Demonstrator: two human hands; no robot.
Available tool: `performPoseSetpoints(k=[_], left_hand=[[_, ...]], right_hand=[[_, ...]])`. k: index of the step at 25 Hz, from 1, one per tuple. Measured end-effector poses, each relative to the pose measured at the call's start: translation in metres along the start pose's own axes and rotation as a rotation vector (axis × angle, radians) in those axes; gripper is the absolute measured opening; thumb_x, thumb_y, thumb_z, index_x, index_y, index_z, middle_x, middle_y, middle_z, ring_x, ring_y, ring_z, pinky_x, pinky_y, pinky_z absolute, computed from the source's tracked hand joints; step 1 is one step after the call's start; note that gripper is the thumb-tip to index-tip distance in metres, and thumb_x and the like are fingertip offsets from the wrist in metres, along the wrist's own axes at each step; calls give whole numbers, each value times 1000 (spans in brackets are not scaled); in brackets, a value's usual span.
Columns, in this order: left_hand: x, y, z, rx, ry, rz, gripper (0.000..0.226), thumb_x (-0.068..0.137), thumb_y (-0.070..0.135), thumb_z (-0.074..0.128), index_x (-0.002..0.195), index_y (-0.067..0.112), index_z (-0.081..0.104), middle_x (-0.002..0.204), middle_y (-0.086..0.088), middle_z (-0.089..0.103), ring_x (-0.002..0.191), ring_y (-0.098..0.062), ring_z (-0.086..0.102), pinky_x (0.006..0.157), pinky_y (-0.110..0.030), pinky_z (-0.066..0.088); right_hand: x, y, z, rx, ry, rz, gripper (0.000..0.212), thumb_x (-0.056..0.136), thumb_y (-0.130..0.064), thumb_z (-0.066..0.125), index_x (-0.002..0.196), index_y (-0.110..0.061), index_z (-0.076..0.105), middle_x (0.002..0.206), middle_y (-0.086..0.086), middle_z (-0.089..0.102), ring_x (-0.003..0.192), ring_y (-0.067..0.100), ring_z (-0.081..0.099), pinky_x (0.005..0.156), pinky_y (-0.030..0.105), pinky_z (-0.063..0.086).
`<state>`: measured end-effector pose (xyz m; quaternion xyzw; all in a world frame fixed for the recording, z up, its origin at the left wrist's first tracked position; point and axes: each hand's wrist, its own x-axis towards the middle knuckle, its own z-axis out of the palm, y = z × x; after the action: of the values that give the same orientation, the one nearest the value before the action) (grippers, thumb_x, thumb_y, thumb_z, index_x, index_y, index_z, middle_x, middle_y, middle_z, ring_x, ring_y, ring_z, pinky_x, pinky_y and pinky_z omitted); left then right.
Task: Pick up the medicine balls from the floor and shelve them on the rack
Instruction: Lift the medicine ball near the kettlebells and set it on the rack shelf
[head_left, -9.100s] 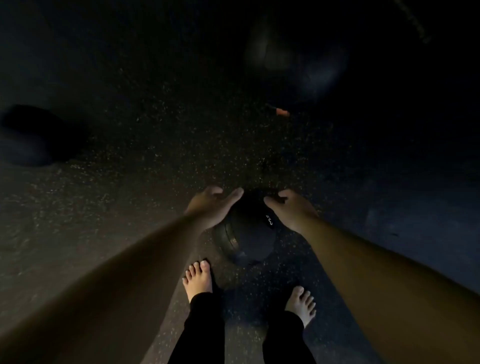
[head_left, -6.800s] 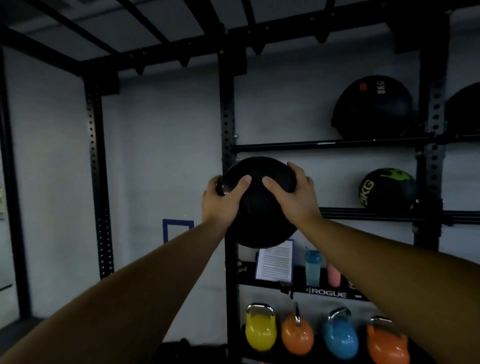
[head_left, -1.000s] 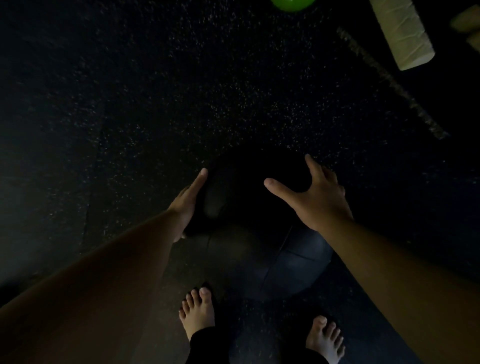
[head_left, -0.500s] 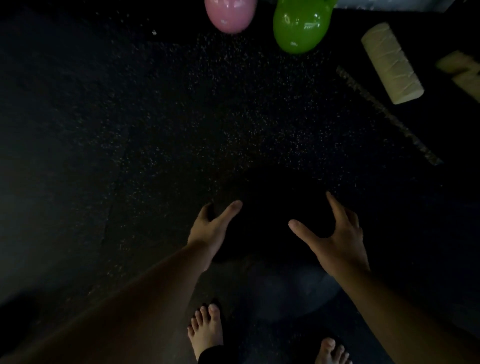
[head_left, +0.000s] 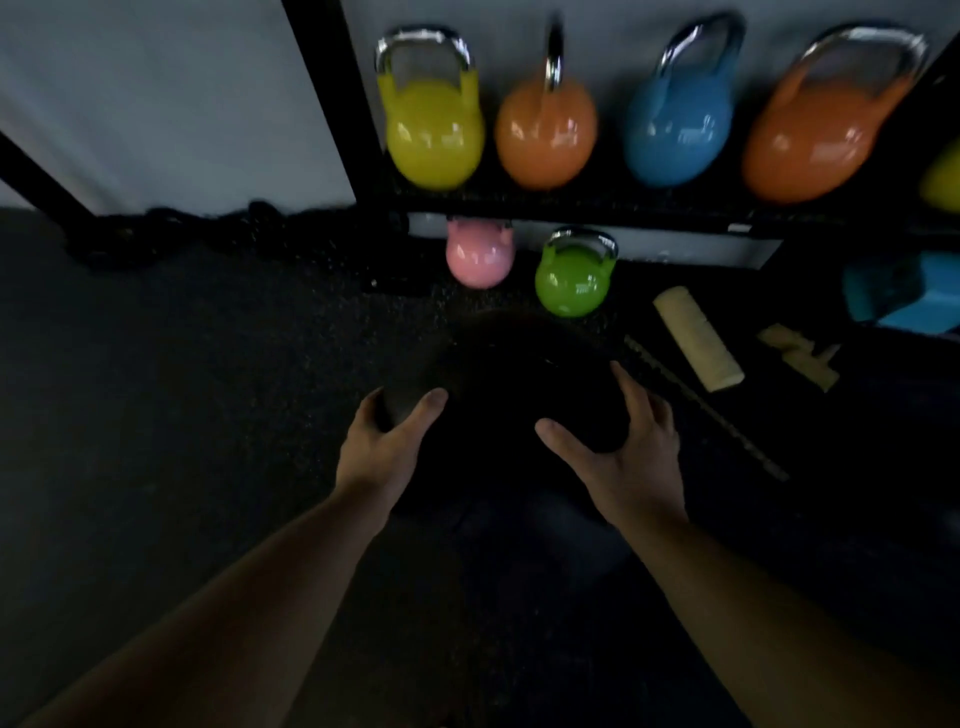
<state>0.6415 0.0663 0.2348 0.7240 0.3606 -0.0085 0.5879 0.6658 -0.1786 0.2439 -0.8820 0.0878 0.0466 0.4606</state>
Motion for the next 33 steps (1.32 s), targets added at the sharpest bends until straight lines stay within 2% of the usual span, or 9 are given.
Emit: performPoseSetpoints(k=[4,8,12,17,19,23,25,27,33], left_hand=[[-27,165,-62,-30,35,214,90,54,91,70,129,41,66,114,13,73,106,-19,71,88,-39,59],[-72,349,-132,-67,74,454,58,54,88,69,94,46,68,95,22,72,92,-7,69,75,-27,52],[-132,506,-195,-110,70,688,61,55,89,69,100,48,65,96,29,66,88,-6,64,84,-30,50],[-216,642,-251,-200,45,931,72,57,89,73,118,51,64,100,28,67,91,3,62,77,-25,50],[-240,686,-259,-228,43,996,67,56,88,74,110,51,64,102,25,69,95,-2,66,76,-27,54],[-248,752,-248,-277,-5,1049,67,50,89,79,107,54,66,114,19,72,108,-15,71,97,-41,59],[-232,783,-229,-292,-28,1059,83,50,88,79,122,49,68,120,14,72,111,-18,71,101,-44,58],[-206,817,-201,-285,-45,1058,98,51,87,81,136,40,66,123,10,73,112,-19,71,100,-44,59],[-69,926,-97,-272,-44,986,93,51,84,76,129,34,68,124,1,75,107,-22,73,94,-41,60]], right_hand=[[11,-153,-66,95,90,-151,119,50,-92,67,155,-49,30,159,3,33,145,35,34,112,60,40],[11,-323,-150,220,220,-342,123,48,-98,64,156,-46,34,157,5,37,144,35,39,116,55,38],[-5,-469,-231,318,363,-521,122,48,-98,64,155,-44,37,154,5,43,142,35,44,115,57,41],[-37,-596,-324,357,517,-710,116,53,-94,67,154,-46,37,153,5,42,142,33,42,115,57,39],[-41,-633,-358,376,575,-772,115,52,-96,66,152,-47,38,152,6,41,141,33,43,115,53,40],[-18,-677,-408,372,687,-868,118,50,-101,60,152,-47,35,149,6,43,139,33,45,115,54,39],[14,-690,-427,358,713,-877,117,50,-103,58,152,-50,32,150,6,43,139,33,45,115,56,38],[59,-697,-442,370,706,-866,115,50,-104,57,150,-54,30,151,6,42,140,33,43,115,59,37],[264,-731,-463,393,633,-836,108,55,-100,60,148,-53,32,150,3,44,138,33,46,112,62,39]])
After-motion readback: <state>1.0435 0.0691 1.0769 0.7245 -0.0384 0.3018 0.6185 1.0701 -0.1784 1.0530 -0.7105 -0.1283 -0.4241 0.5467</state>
